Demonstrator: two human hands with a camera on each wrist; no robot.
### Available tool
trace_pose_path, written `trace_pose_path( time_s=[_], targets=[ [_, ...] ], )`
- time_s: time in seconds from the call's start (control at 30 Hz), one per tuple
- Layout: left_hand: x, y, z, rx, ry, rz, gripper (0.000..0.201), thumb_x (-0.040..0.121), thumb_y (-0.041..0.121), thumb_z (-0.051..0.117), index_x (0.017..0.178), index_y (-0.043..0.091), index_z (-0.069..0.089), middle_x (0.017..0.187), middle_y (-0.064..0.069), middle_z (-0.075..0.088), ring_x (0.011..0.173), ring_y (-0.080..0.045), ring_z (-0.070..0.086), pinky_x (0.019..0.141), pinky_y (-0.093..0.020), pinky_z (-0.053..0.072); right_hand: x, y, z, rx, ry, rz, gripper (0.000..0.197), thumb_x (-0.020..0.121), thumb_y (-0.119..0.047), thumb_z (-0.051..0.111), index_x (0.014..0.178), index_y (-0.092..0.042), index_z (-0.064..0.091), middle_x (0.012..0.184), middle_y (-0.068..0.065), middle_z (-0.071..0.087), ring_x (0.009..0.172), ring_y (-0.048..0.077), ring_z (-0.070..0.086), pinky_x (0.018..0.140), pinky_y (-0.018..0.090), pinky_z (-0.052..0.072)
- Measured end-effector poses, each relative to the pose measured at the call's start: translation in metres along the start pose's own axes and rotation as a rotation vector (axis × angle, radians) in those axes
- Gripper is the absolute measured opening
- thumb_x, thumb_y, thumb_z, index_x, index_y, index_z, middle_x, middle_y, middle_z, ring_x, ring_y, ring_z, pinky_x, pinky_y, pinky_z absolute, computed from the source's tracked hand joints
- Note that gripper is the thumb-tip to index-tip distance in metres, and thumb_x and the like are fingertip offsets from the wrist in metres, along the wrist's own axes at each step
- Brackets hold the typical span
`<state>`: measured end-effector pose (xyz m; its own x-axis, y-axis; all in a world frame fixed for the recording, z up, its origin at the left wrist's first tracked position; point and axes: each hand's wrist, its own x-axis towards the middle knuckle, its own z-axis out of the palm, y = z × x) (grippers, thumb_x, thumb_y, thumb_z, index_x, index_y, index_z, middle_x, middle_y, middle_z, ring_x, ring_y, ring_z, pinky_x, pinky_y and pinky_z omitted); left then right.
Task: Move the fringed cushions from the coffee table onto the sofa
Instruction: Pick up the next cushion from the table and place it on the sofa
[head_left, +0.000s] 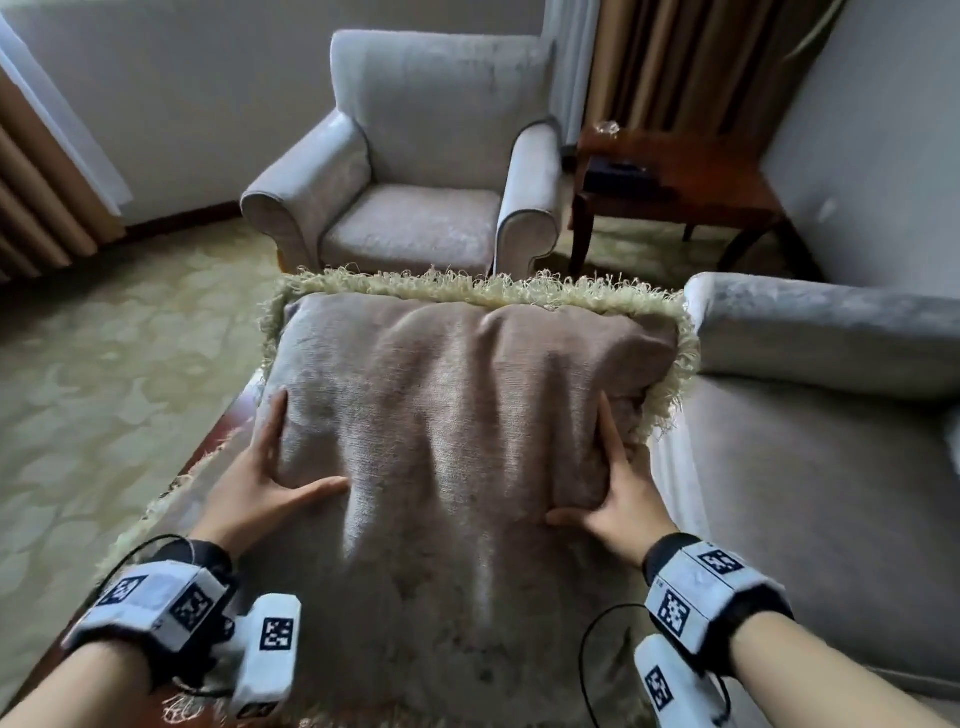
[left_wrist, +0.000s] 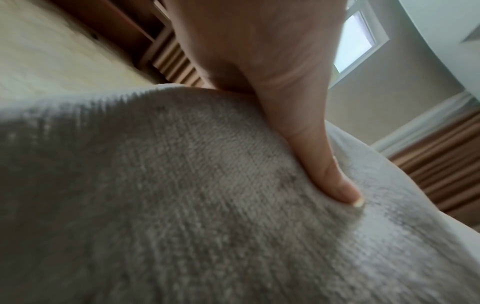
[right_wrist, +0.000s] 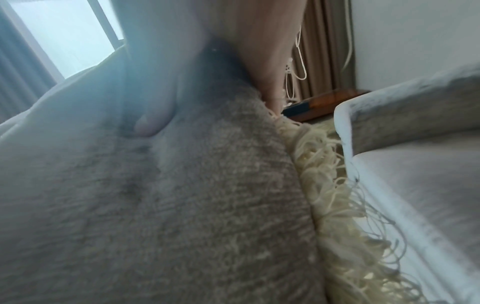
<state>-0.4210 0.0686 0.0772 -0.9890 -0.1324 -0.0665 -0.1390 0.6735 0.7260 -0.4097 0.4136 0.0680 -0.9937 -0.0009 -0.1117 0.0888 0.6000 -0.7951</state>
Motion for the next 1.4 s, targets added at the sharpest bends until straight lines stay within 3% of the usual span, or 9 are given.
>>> trace_pose_path(
  time_s=[0.13, 0.33, 0.47, 0.6, 0.67, 0.8, 1.1, 1.3, 1.4],
  targets=[
    [0.009, 0.072, 0.070, -0.034, -0.066, 0.094, 0.122, 0.032, 0.075, 0.067, 0.137, 0.057, 0.007, 0.146, 0.009, 0.036, 0.127, -0.014, 0.041, 0.104, -0.033, 0.034, -0.019, 0.044, -0.088, -0.033, 0.108, 0.088, 0.133, 0.051, -0.026, 0.090, 0.134, -0.051, -0.011, 0.148, 0.014, 0.020, 0.137, 0.025, 0.026, 0.108, 0.025, 0.024],
    [0.020, 0.193, 0.206, -0.095, -0.299, 0.239, 0.129, 0.027, 0.079, 0.072, 0.137, 0.056, 0.006, 0.145, 0.009, 0.034, 0.128, -0.016, 0.041, 0.103, -0.035, 0.037, -0.057, 0.147, -0.215, -0.038, 0.323, 0.195, 0.138, 0.046, -0.029, 0.091, 0.128, -0.067, -0.013, 0.149, 0.009, 0.021, 0.138, 0.028, 0.025, 0.111, 0.035, 0.024],
    [0.013, 0.282, 0.300, -0.004, -0.388, 0.318, 0.128, 0.028, 0.080, 0.069, 0.136, 0.059, 0.004, 0.139, -0.004, 0.049, 0.119, -0.024, 0.053, 0.096, -0.040, 0.045, -0.101, 0.204, -0.300, -0.050, 0.461, 0.336, 0.133, 0.054, -0.022, 0.089, 0.140, -0.047, -0.009, 0.144, 0.013, 0.025, 0.134, 0.025, 0.029, 0.107, 0.029, 0.026],
    [-0.006, 0.365, 0.388, -0.030, -0.508, 0.430, 0.127, 0.029, 0.074, 0.072, 0.138, 0.055, 0.010, 0.141, -0.003, 0.045, 0.122, -0.025, 0.049, 0.098, -0.038, 0.041, -0.154, 0.264, -0.360, -0.061, 0.617, 0.458, 0.134, 0.052, -0.024, 0.089, 0.135, -0.055, -0.011, 0.115, 0.004, 0.030, 0.122, 0.029, 0.041, 0.106, 0.033, 0.033],
    [-0.016, 0.402, 0.432, 0.006, -0.561, 0.493, 0.126, 0.036, 0.066, 0.079, 0.140, 0.050, 0.010, 0.144, -0.004, 0.041, 0.125, -0.027, 0.046, 0.100, -0.040, 0.039, -0.180, 0.290, -0.380, -0.030, 0.696, 0.517, 0.135, 0.051, -0.024, 0.090, 0.137, -0.054, -0.010, 0.120, 0.005, 0.030, 0.125, 0.026, 0.038, 0.107, 0.030, 0.030],
    [-0.034, 0.459, 0.517, 0.021, -0.732, 0.631, 0.130, 0.034, 0.070, 0.078, 0.140, 0.050, 0.006, 0.149, 0.000, 0.032, 0.132, -0.024, 0.038, 0.105, -0.038, 0.035, -0.230, 0.335, -0.405, 0.001, 0.886, 0.599, 0.135, 0.048, -0.023, 0.090, 0.141, -0.052, -0.004, 0.149, 0.010, 0.023, 0.139, 0.022, 0.025, 0.112, 0.028, 0.021],
    [-0.091, 0.552, 0.663, 0.071, -1.000, 0.903, 0.125, 0.044, 0.051, 0.085, 0.140, 0.051, 0.006, 0.139, -0.007, 0.046, 0.123, -0.029, 0.046, 0.096, -0.039, 0.041, -0.307, 0.387, -0.407, -0.028, 1.223, 0.947, 0.138, 0.044, -0.024, 0.092, 0.136, -0.056, -0.005, 0.148, 0.013, 0.019, 0.139, 0.016, 0.017, 0.117, 0.035, 0.016],
    [-0.109, 0.557, 0.722, 0.230, -1.080, 1.003, 0.136, 0.034, 0.076, 0.070, 0.134, 0.053, -0.019, 0.123, -0.019, 0.048, 0.112, -0.034, 0.047, 0.093, -0.045, 0.042, -0.318, 0.408, -0.402, -0.048, 0.983, 1.344, 0.125, 0.063, -0.037, 0.082, 0.138, -0.040, -0.018, 0.155, 0.018, -0.003, 0.142, 0.034, 0.014, 0.111, 0.041, 0.030],
    [-0.133, 0.552, 0.730, 0.444, -1.089, 1.193, 0.124, 0.050, 0.073, 0.068, 0.136, 0.051, -0.019, 0.144, -0.016, 0.027, 0.129, -0.030, 0.035, 0.098, -0.046, 0.042, -0.301, 0.404, -0.399, -0.147, 0.995, 1.375, 0.120, 0.069, -0.040, 0.076, 0.140, -0.042, -0.021, 0.154, 0.015, -0.005, 0.136, 0.032, 0.032, 0.090, 0.032, 0.049]
  ],
)
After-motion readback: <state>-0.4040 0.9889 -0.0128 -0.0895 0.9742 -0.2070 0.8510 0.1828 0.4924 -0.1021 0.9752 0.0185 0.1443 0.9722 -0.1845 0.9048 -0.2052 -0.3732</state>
